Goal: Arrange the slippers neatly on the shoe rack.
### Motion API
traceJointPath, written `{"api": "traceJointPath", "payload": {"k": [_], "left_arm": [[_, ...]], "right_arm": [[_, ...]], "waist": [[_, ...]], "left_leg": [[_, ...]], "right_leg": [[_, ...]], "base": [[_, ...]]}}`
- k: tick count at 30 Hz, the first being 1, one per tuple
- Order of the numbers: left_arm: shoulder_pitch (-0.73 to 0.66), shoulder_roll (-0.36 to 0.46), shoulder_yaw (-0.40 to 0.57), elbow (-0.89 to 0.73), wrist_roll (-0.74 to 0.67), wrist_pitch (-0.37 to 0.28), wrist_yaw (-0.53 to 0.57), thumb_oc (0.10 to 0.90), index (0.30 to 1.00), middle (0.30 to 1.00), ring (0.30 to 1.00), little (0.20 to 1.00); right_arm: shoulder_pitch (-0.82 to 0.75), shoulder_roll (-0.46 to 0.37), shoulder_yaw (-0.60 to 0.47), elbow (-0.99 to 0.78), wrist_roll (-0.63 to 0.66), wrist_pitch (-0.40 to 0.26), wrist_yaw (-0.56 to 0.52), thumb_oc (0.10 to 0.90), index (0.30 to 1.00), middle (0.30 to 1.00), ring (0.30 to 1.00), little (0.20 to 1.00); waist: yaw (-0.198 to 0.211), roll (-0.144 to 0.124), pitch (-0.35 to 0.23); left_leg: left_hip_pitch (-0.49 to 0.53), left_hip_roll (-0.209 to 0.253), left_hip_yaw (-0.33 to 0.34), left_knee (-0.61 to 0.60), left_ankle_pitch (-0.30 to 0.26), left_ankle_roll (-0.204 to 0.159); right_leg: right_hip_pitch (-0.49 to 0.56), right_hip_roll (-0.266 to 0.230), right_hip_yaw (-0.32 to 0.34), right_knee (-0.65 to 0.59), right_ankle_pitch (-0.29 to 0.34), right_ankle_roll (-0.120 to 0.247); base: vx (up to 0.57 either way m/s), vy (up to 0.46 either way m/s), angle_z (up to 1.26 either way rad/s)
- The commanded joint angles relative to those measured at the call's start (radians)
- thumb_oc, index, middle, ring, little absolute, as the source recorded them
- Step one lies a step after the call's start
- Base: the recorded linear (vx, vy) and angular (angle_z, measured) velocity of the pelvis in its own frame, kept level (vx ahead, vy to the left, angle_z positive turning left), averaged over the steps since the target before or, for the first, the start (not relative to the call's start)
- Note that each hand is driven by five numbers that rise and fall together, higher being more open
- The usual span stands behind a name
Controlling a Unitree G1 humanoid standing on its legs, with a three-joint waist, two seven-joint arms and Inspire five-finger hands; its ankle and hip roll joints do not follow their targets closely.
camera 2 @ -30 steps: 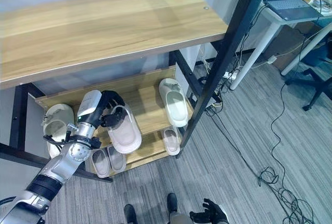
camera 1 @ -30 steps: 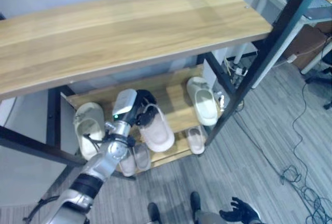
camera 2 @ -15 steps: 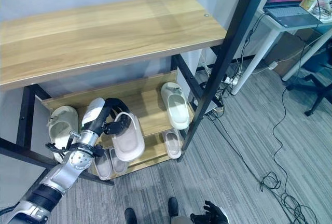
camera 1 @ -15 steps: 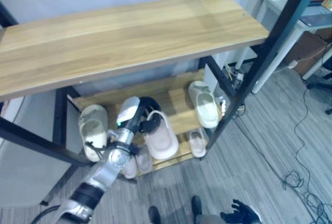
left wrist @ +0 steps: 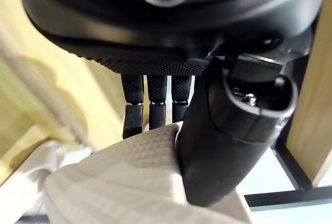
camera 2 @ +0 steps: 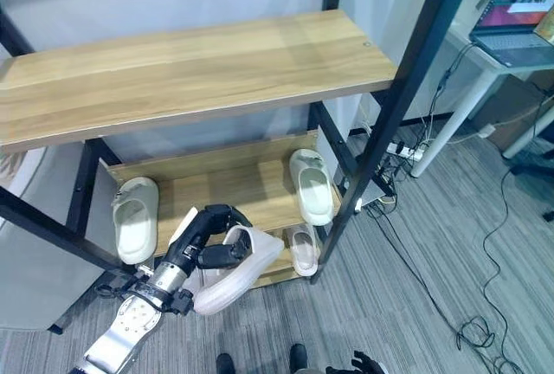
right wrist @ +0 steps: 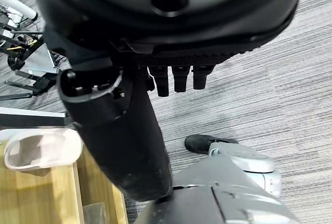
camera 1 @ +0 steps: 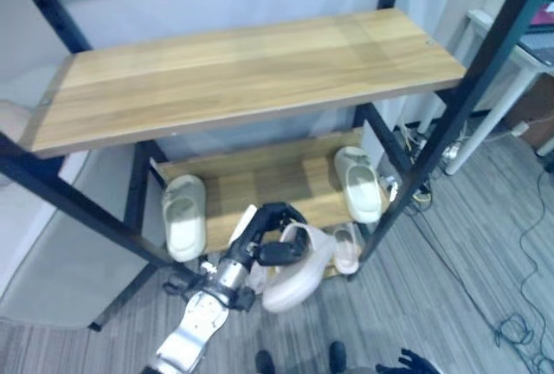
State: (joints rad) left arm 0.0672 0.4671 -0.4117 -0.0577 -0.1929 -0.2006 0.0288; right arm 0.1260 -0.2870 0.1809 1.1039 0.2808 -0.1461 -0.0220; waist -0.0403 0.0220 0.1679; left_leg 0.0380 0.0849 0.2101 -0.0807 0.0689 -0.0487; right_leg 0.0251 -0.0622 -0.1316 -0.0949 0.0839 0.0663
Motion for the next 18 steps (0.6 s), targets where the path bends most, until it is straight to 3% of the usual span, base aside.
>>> {"api": "traceJointPath", "payload": {"k": [1, 3, 4, 5, 7, 11, 14, 16, 17, 18], "left_arm": [[-0.174, 0.018, -0.029, -0.065, -0.014, -0.091, -0.011, 0.4, 0.3, 0.3, 0.3, 0.3], [-0.256, 0.026, -0.06, -0.036, 0.019, -0.096, 0.02, 0.4, 0.3, 0.3, 0.3, 0.3], [-0.262, 0.025, -0.062, -0.032, 0.02, -0.097, 0.022, 0.4, 0.3, 0.3, 0.3, 0.3], [-0.304, 0.027, -0.069, -0.016, 0.056, -0.098, 0.052, 0.4, 0.3, 0.3, 0.3, 0.3], [-0.33, 0.025, -0.07, -0.009, 0.08, -0.099, 0.07, 0.4, 0.3, 0.3, 0.3, 0.3], [-0.444, 0.037, -0.055, -0.007, 0.159, -0.109, 0.164, 0.4, 0.3, 0.3, 0.3, 0.3], [-0.526, 0.062, -0.024, -0.023, 0.207, -0.116, 0.239, 0.4, 0.3, 0.3, 0.3, 0.3], [-0.592, 0.081, 0.013, -0.041, 0.252, -0.115, 0.31, 0.4, 0.3, 0.3, 0.3, 0.3], [-0.592, 0.081, 0.013, -0.04, 0.252, -0.115, 0.31, 0.4, 0.3, 0.3, 0.3, 0.3], [-0.654, 0.102, 0.045, -0.039, 0.297, -0.106, 0.377, 0.4, 0.3, 0.3, 0.3, 0.3]], "right_arm": [[-0.04, -0.003, 0.014, -0.007, 0.036, -0.014, -0.004, 0.8, 0.9, 0.9, 0.9, 0.9], [-0.09, -0.017, 0.021, -0.04, 0.06, -0.024, -0.021, 0.8, 0.9, 0.9, 0.9, 0.9], [-0.093, -0.017, 0.02, -0.04, 0.06, -0.023, -0.021, 0.8, 0.9, 0.9, 0.9, 0.9], [-0.106, -0.028, 0.024, -0.077, 0.07, -0.03, -0.031, 0.8, 0.9, 0.9, 0.9, 0.9], [-0.109, -0.033, 0.022, -0.097, 0.074, -0.036, -0.04, 0.8, 0.9, 0.9, 0.9, 0.9], [-0.139, -0.06, 0.005, -0.167, 0.098, -0.062, -0.078, 0.8, 0.9, 0.9, 0.9, 0.9], [-0.168, -0.079, -0.009, -0.218, 0.118, -0.084, -0.099, 0.8, 0.9, 0.9, 0.9, 0.9], [-0.196, -0.098, -0.025, -0.273, 0.13, -0.103, -0.126, 0.8, 0.9, 0.9, 0.9, 0.9], [-0.196, -0.098, -0.025, -0.273, 0.13, -0.103, -0.126, 0.8, 0.9, 0.9, 0.9, 0.9], [-0.203, -0.113, -0.041, -0.342, 0.147, -0.125, -0.14, 0.8, 0.9, 0.9, 0.9, 0.9]], "waist": [[-0.004, 0.0, 0.07], [-0.013, -0.004, 0.161], [-0.013, -0.003, 0.157], [-0.019, 0.0, 0.174], [-0.019, -0.001, 0.173], [-0.032, 0.005, 0.203], [-0.051, 0.015, 0.213], [-0.059, 0.028, 0.204], [-0.059, 0.029, 0.201], [-0.07, 0.033, 0.204]], "left_leg": [[-0.112, 0.021, -0.077, 0.104, -0.023, -0.043], [-0.253, 0.043, -0.096, 0.242, -0.049, -0.044], [-0.27, 0.044, -0.099, 0.255, -0.054, -0.044], [-0.356, 0.053, -0.102, 0.353, -0.076, -0.032], [-0.415, 0.059, -0.098, 0.411, -0.093, -0.026], [-0.627, 0.092, -0.093, 0.632, -0.153, -0.008], [-0.785, 0.11, -0.109, 0.818, -0.242, -0.009], [-0.963, 0.13, -0.115, 0.98, -0.289, 0.003], [-0.967, 0.13, -0.115, 0.983, -0.29, 0.003], [-1.056, 0.147, -0.142, 1.097, -0.368, 0.011]], "right_leg": [[-0.016, -0.002, -0.027, 0.131, -0.175, 0.023], [-0.167, -0.021, -0.042, 0.292, -0.209, 0.011], [-0.182, -0.022, -0.043, 0.307, -0.215, 0.01], [-0.275, -0.033, -0.037, 0.437, -0.244, 0.004], [-0.327, -0.038, -0.037, 0.491, -0.274, -0.002], [-0.557, -0.065, -0.011, 0.718, -0.332, -0.012], [-0.738, -0.082, 0.017, 0.905, -0.415, -0.009], [-0.915, -0.093, 0.045, 1.05, -0.454, -0.01], [-0.918, -0.093, 0.045, 1.052, -0.454, -0.01], [-1.015, -0.106, 0.074, 1.168, -0.522, -0.003]], "base": [[-0.32, -0.031, 0.06], [-0.38, -0.052, 0.2], [-0.3, -0.034, 0.24], [-0.11, 0.0, 0.12], [-0.14, -0.005, -0.02], [-0.15, 0.024, -0.19], [-0.1, 0.055, -0.16], [-0.16, 0.061, -0.16], [0.0, 0.059, -0.28], [-0.04, 0.077, -0.21]]}}
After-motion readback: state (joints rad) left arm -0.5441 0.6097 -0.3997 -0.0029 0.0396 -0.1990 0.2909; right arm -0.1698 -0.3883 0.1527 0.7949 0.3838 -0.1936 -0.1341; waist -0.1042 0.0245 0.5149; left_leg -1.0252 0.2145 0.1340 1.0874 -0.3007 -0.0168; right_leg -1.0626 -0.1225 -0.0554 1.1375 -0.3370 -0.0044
